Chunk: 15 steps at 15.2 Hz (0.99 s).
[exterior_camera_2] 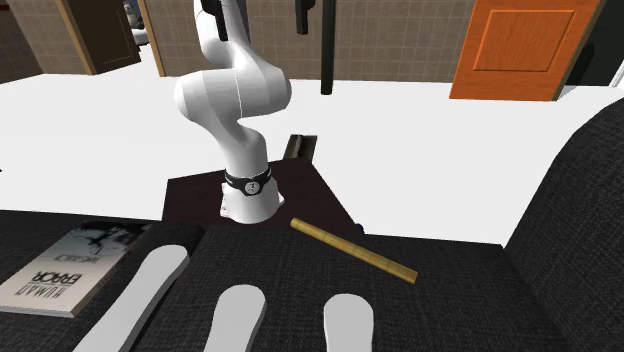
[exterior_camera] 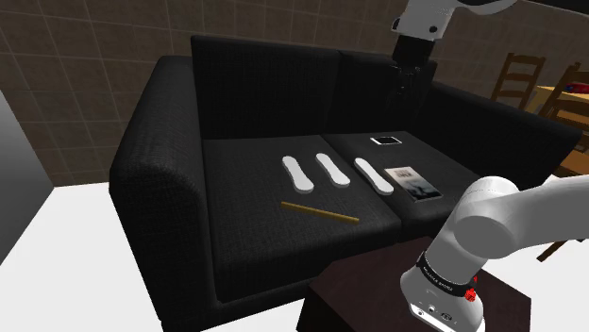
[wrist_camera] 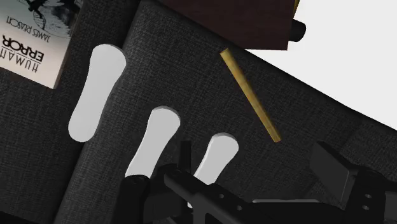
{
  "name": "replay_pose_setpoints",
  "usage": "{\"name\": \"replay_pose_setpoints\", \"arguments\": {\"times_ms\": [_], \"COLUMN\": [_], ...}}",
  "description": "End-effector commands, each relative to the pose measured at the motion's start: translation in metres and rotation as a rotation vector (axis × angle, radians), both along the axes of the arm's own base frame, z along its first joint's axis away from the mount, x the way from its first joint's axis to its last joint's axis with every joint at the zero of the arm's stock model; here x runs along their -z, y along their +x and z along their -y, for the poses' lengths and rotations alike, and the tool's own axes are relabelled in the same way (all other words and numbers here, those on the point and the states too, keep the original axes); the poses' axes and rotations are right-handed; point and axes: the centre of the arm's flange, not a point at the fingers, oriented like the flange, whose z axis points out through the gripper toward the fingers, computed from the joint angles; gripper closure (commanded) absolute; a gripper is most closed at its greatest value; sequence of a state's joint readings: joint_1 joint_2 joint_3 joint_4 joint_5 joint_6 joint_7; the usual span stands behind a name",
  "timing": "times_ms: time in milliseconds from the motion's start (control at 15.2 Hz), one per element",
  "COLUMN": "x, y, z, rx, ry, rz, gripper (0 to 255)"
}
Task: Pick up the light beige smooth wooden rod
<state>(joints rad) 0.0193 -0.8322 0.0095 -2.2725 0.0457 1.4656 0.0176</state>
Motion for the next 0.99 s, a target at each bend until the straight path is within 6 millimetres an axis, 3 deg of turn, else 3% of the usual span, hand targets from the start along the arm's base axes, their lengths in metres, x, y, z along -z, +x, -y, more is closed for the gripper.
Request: {"name": "replay_pose_setpoints", "arguments": {"times_ms": [0, 924], "x": [0.0, 0.167], "y": [0.0, 0.06], "z": [0.0, -0.065], "rx": [0.0, -0.353], "ry": [0.0, -0.022], "rz": [0.0, -0.054], "gripper": [0, 0]}}
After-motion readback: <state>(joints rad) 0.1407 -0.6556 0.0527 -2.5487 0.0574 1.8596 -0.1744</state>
